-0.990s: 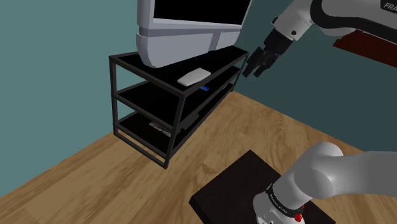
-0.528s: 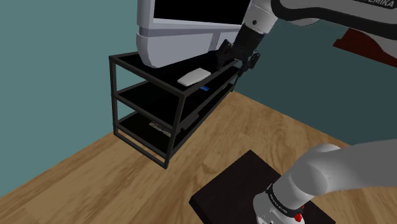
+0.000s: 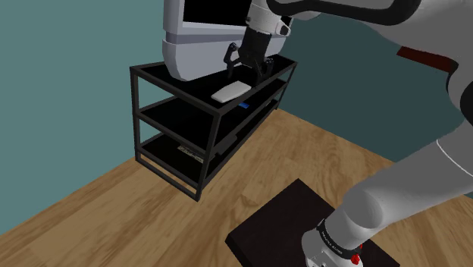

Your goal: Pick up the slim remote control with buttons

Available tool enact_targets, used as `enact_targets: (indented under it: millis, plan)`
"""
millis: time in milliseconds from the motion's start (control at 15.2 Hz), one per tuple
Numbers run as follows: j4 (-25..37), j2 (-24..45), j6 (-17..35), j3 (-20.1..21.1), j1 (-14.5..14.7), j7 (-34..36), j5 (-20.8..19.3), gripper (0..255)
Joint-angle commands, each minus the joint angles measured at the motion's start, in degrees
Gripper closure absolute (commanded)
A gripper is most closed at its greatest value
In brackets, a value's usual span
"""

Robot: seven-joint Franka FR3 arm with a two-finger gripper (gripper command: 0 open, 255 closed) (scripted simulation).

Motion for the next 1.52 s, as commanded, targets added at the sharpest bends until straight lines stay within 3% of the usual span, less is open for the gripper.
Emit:
enact_targets:
  millis: [0, 660, 726, 1452]
  plan:
    - [6.13, 6.88, -1.45, 2.04, -1.10, 10.40, -2.51, 0]
    - [1.00, 7.80, 4.12, 1.99, -0.85, 12.41, -2.80, 0]
    - [0.89, 7.67, 4.11, 1.94, -0.88, 12.32, -2.74, 255]
    - [2.61, 7.86, 2.57, 1.98, -0.87, 12.43, -2.84, 255]
